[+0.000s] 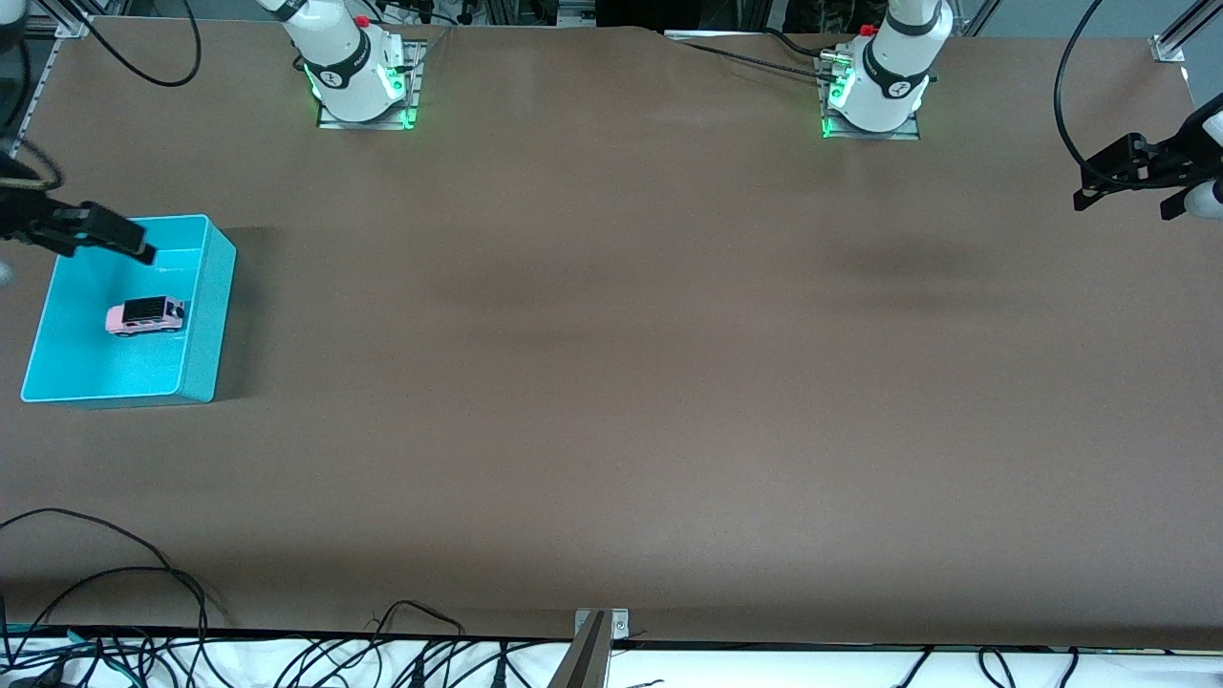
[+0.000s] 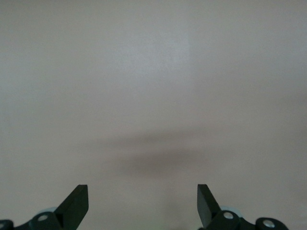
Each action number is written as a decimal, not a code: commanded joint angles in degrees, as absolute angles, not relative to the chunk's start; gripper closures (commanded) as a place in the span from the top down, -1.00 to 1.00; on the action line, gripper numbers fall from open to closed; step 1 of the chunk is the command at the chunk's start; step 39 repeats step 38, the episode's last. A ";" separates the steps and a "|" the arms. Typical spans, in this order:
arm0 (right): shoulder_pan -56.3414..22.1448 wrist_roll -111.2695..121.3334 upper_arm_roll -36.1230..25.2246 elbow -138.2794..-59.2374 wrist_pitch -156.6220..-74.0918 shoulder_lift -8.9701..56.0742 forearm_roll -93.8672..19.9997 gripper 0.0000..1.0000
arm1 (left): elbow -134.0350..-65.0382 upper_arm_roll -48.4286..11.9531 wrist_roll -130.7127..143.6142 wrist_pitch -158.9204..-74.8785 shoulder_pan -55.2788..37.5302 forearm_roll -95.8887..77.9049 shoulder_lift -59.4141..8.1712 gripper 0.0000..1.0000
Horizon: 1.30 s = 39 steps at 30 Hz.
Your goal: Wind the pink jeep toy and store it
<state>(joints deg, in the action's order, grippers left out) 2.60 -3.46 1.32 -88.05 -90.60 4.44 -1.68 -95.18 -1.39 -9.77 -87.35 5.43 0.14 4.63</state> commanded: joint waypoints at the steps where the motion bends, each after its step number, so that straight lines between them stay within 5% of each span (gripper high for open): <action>1: 3.16 -2.37 4.04 -90.09 -90.88 2.72 -1.14 1.00 | -93.60 -1.41 -9.32 -85.96 5.54 -0.35 3.96 1.00; 39: -1.23 -3.96 1.58 -93.87 -90.00 -1.85 -1.58 1.00 | -93.52 -1.49 -9.32 -85.87 5.54 -0.35 3.96 1.00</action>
